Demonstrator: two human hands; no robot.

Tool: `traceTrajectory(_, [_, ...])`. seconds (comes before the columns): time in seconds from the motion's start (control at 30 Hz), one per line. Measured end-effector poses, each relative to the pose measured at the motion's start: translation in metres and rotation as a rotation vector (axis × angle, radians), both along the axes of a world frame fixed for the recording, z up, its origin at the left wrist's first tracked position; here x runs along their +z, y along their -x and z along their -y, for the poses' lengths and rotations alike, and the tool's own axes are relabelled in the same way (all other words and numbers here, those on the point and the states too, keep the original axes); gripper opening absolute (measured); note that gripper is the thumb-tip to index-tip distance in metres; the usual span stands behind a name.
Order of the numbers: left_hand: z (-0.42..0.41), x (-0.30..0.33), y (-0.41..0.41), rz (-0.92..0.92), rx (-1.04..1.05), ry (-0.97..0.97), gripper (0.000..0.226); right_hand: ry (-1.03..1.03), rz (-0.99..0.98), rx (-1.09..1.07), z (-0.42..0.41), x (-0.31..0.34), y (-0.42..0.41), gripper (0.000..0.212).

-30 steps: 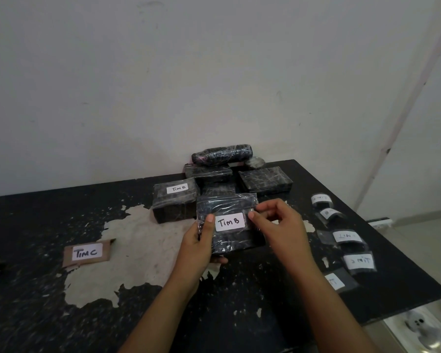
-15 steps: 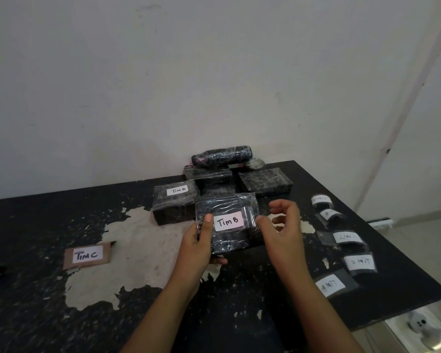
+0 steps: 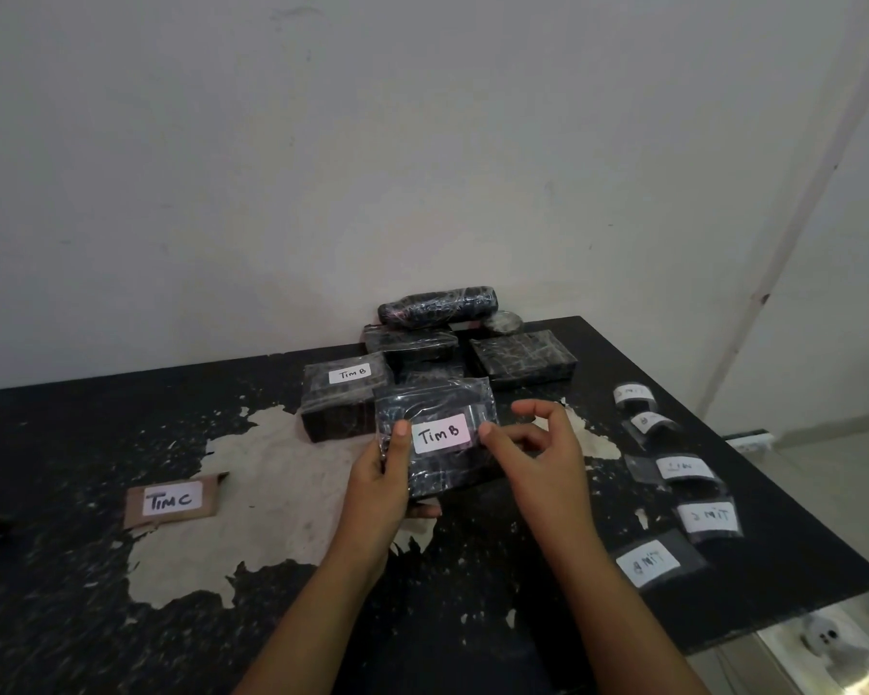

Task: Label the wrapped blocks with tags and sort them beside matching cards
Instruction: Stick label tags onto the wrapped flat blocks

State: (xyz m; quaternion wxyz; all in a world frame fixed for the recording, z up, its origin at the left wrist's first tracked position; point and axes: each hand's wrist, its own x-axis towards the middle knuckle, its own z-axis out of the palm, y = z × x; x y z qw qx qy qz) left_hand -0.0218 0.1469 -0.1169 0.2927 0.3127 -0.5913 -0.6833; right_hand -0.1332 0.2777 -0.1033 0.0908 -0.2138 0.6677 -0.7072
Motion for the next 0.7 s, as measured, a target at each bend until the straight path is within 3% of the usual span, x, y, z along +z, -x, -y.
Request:
traceTrajectory(0.17, [0.0, 0.001, -0.002, 0.004, -0.005, 0.012, 0.043, 0.062, 0.024, -0.001, 0.003, 0.0, 0.005, 0.033])
traceTrajectory(0.4, [-0.007, 0.002, 0.001, -0.035, 0.011, 0.044, 0.04, -0.046, -0.124, -0.136, 0.008, -0.017, 0.006, 0.021])
traceTrajectory(0.7, [-0.006, 0.001, 0.005, -0.027, 0.005, 0.028, 0.045, -0.274, -0.346, -0.309, 0.006, -0.02, 0.007, 0.027])
